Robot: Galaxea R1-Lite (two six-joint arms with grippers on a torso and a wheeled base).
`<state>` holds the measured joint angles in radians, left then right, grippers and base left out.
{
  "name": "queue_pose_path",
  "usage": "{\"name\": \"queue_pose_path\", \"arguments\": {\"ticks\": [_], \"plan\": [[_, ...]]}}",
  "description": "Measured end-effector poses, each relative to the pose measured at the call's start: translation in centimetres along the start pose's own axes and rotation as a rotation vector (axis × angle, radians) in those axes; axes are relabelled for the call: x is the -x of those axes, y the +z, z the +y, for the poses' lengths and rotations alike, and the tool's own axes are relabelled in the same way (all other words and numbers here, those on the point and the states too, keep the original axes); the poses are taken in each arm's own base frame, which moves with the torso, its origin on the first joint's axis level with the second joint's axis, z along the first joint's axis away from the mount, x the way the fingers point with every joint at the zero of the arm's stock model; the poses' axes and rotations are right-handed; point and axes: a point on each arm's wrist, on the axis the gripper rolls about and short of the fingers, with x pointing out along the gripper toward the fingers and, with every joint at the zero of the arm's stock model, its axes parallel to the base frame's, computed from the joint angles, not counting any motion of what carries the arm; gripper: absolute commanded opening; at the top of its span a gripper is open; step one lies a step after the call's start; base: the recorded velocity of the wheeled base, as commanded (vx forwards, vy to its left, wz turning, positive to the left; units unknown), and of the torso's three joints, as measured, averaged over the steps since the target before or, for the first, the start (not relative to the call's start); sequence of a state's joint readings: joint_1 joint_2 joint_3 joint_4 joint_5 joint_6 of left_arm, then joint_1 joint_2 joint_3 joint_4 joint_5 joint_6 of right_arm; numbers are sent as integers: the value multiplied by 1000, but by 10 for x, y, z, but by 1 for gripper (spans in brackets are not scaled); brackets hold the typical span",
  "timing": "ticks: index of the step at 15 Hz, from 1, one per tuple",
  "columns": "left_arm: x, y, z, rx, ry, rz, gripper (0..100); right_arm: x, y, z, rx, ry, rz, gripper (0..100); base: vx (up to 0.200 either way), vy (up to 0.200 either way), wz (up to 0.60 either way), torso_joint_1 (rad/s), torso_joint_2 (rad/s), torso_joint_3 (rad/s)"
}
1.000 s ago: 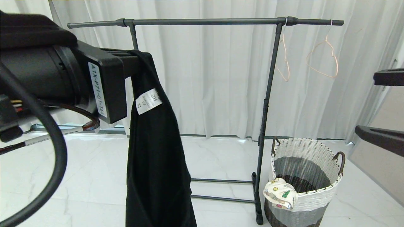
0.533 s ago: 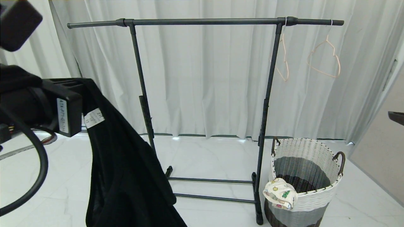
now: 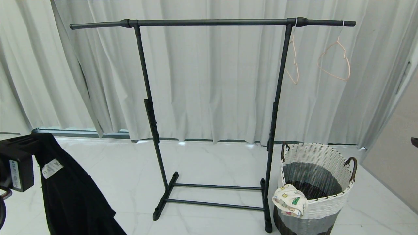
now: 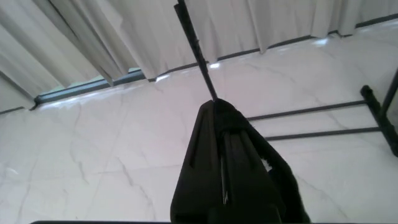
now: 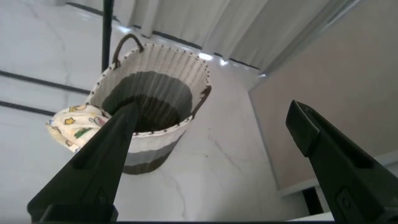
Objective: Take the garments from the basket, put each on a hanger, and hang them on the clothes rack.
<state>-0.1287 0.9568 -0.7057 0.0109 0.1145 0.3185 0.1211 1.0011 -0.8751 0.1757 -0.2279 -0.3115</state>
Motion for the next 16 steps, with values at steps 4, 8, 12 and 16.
{"name": "queue_pose_path", "arguments": {"ticks": [4, 8, 12, 16], "plan": [[9, -17, -3, 2, 1, 16, 0, 3, -13, 3, 53, 11, 18, 100, 0, 0, 0, 0, 0, 0], [15, -21, -4, 5, -11, -8, 0, 4, -14, 4, 32, 14, 20, 100, 0, 0, 0, 52, -164, -163], [18, -22, -4, 2, -3, -19, 0, 0, -12, 4, -27, 14, 27, 100, 0, 0, 0, 138, -483, -294], [19, -21, -4, 4, 4, -33, 0, -3, -12, 5, -37, 16, 35, 100, 0, 0, 0, 170, -464, -294]]}}
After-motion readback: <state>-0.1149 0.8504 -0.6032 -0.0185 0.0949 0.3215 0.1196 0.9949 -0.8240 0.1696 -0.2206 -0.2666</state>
